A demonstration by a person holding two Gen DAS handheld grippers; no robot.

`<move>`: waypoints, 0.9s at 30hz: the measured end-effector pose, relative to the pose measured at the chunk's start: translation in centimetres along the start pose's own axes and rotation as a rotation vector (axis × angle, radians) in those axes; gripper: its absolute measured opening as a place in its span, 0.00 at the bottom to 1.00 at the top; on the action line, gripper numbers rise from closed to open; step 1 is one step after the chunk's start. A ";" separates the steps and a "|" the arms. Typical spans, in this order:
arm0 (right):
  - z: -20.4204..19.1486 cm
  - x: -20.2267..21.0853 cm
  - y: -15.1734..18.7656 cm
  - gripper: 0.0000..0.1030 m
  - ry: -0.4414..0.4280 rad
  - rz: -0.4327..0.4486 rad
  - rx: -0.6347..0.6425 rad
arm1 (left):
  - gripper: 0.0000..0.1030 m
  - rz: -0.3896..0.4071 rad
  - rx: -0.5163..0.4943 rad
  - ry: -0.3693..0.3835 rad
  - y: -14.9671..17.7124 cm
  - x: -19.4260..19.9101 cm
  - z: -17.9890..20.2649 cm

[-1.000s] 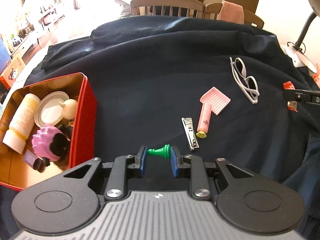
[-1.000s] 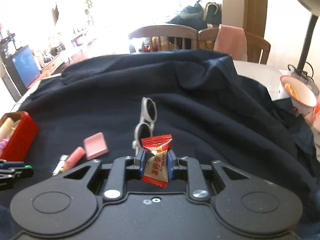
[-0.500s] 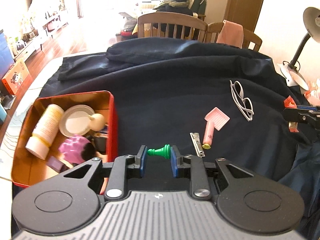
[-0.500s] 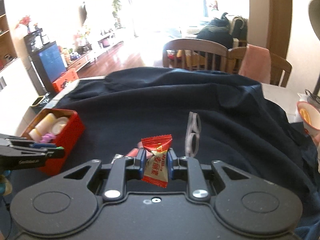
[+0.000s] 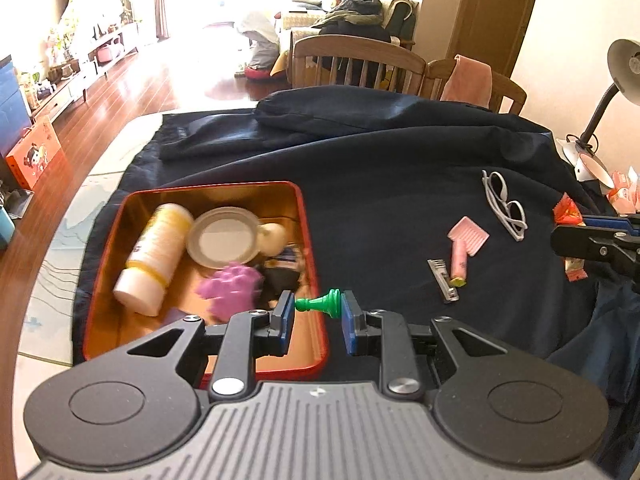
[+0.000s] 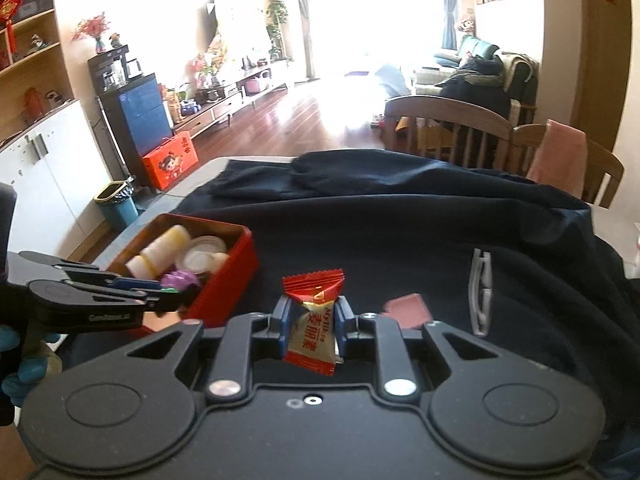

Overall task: Organize rigid objects
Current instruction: 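Carry the green piece and red candy into the tin box and release both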

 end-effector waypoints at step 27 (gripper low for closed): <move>-14.5 -9.7 -4.3 0.20 -0.061 -0.088 0.024 | 0.23 -0.115 -0.007 0.003 1.3 -0.7 -12.5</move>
Point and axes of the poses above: each gripper's, at about its wrist camera, not at the fingertips, and x roughly against the way its jaws point, z to its right, y to its underside, the point moved 6 cm from there along -x, roughly the way its jaws point, and after that the axes turned 11 degrees about y, right-handed, at the moved point
